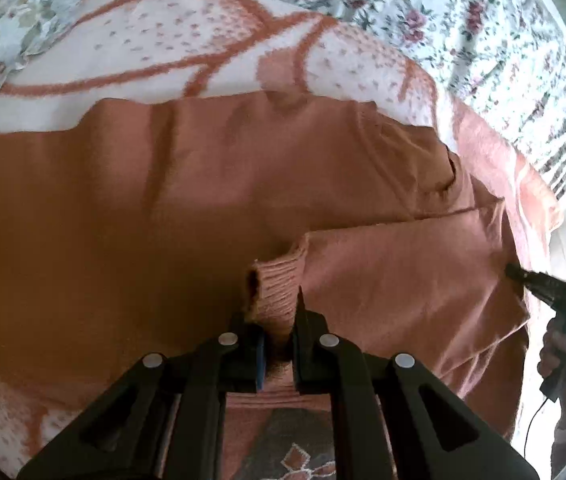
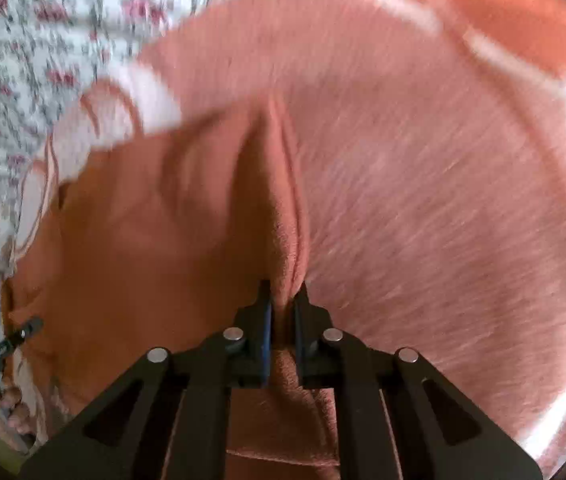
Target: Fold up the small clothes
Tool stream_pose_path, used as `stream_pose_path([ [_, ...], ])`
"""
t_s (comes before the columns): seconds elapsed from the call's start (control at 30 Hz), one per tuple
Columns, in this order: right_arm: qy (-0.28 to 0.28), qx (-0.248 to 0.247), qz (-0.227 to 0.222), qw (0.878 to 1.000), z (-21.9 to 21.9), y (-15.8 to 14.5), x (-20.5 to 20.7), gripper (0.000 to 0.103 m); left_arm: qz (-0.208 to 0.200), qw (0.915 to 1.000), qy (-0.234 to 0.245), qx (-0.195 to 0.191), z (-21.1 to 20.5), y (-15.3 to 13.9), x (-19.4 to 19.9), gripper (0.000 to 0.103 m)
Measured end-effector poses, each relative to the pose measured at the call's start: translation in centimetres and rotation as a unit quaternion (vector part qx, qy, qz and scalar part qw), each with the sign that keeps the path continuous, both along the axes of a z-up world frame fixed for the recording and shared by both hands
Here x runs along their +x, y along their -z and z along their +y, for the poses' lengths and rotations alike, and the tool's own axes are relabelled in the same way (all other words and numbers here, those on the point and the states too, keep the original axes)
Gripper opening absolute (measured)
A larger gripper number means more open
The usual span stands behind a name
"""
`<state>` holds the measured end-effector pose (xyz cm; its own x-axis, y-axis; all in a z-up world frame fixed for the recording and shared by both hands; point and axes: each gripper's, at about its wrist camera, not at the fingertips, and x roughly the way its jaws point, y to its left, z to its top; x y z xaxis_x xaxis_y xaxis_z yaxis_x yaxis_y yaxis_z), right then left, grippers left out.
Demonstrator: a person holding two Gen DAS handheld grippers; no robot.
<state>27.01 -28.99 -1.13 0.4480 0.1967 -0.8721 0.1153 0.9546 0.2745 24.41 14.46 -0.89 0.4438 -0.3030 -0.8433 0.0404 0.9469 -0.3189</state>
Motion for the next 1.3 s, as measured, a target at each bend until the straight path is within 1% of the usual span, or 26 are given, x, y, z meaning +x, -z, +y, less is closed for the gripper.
stream_pose_path([
  [0.07,0.018,0.017,0.012,1.000,-1.0,0.7,0.1,0.011,0.011,0.9998,0.000,0.017,-0.4,1.0,0.3,0.009],
  [0.13,0.016,0.020,0.035,0.999,-1.0,2.0,0.5,0.013,0.017,0.9998,-0.004,0.012,-0.2,1.5,0.3,0.011],
  [0.2,0.012,-0.007,0.026,1.000,-0.4,0.6,0.1,0.018,0.015,0.9998,-0.005,0.006,0.1,1.3,0.1,0.016],
  [0.27,0.004,-0.024,-0.001,1.000,0.6,-1.3,-1.0,0.021,0.015,0.9998,-0.006,0.006,0.4,1.2,-0.2,0.019],
  [0.3,-0.011,-0.011,-0.023,1.000,1.6,-2.3,-2.0,0.030,0.018,0.9998,-0.007,0.004,0.6,1.3,-0.5,0.019],
  [0.33,-0.031,-0.003,-0.031,0.999,2.3,-2.5,-2.6,0.047,0.019,0.9998,-0.009,0.002,0.7,1.3,-0.6,0.021],
  [0.37,-0.056,-0.005,-0.029,0.998,3.3,-2.3,-2.8,0.056,0.021,0.9997,-0.011,0.001,1.0,1.3,-0.8,0.023],
  [0.4,-0.078,-0.027,-0.018,0.996,4.5,-1.7,-3.0,0.065,0.022,0.9997,-0.013,-0.001,1.3,1.3,-1.1,0.023],
  [0.47,-0.075,-0.076,0.021,0.994,4.8,0.7,-3.0,0.064,0.023,0.9995,-0.019,0.005,2.1,0.9,-2.0,0.023],
  [0.5,-0.061,-0.066,0.041,0.995,4.2,1.7,-3.0,0.064,0.022,0.9994,-0.023,0.013,2.7,0.5,-2.5,0.023],
  [0.53,-0.043,-0.043,0.033,0.998,3.7,1.5,-3.2,0.064,0.018,0.9993,-0.027,0.021,3.5,0.0,-3.2,0.026],
  [0.6,-0.032,-0.010,0.019,0.999,3.5,0.3,-4.0,0.064,0.008,0.9984,-0.038,0.041,5.3,-1.0,-4.4,0.038],
  [0.67,-0.050,0.016,0.004,0.999,3.9,-0.9,-4.9,0.064,-0.005,0.9957,-0.060,0.070,7.9,-2.1,-5.5,0.055],
  [0.7,-0.059,0.019,-0.004,0.998,4.4,-1.5,-5.4,0.064,-0.010,0.9938,-0.073,0.084,9.3,-2.6,-5.8,0.059],
  [0.77,-0.077,0.026,-0.007,0.997,5.6,-2.0,-6.4,0.064,-0.012,0.9881,-0.107,0.110,12.6,-3.4,-6.1,0.071],
  [0.8,-0.084,0.031,-0.006,0.996,6.3,-2.0,-7.0,0.064,-0.007,0.9830,-0.133,0.126,14.7,-3.7,-6.0,0.073],
  [0.83,-0.091,0.037,-0.002,0.995,7.1,-2.0,-7.6,0.064,-0.003,0.9783,-0.155,0.138,16.3,-3.8,-5.9,0.080],
  [0.9,-0.103,0.048,0.007,0.994,8.6,-1.5,-8.1,0.064,0.005,0.9673,-0.201,0.154,19.7,-4.0,-5.6,0.084],
  [0.97,-0.113,0.055,0.011,0.992,9.8,-1.2,-9.1,0.064,0.015,0.9630,-0.226,0.146,22.7,-3.6,-5.0,0.086],
  [1.03,-0.121,0.064,0.018,0.990,11.7,-1.0,-9.0,0.064,0.033,0.9608,-0.233,0.146,25.0,-2.4,-3.9,0.085],
  [1.07,-0.123,0.068,0.021,0.990,12.7,-0.8,-8.5,0.064,0.038,0.9609,-0.231,0.147,25.8,-1.8,-3.4,0.074],
  [1.1,-0.126,0.071,0.024,0.989,13.2,-0.7,-8.6,0.064,0.045,0.9628,-0.226,0.142,26.4,-1.1,-2.9,0.057],
  [1.13,-0.130,0.071,0.027,0.989,13.6,-0.6,-8.7,0.064,0.061,0.9668,-0.217,0.122,27.2,-0.3,-2.4,0.021],
  [1.17,-0.132,0.070,0.028,0.988,13.8,-0.6,-9.1,0.064,0.063,0.9689,-0.214,0.107,27.6,-0.2,-2.4,0.016],
  [1.2,-0.135,0.070,0.029,0.988,14.1,-0.7,-9.2,0.064,0.047,0.9715,-0.210,0.099,27.5,-0.9,-2.8,0.011],
  [1.3,-0.138,0.074,0.024,0.987,14.5,-1.1,-9.7,0.064,0.012,0.9796,-0.185,0.078,26.2,-2.8,-4.0,0.011],
])
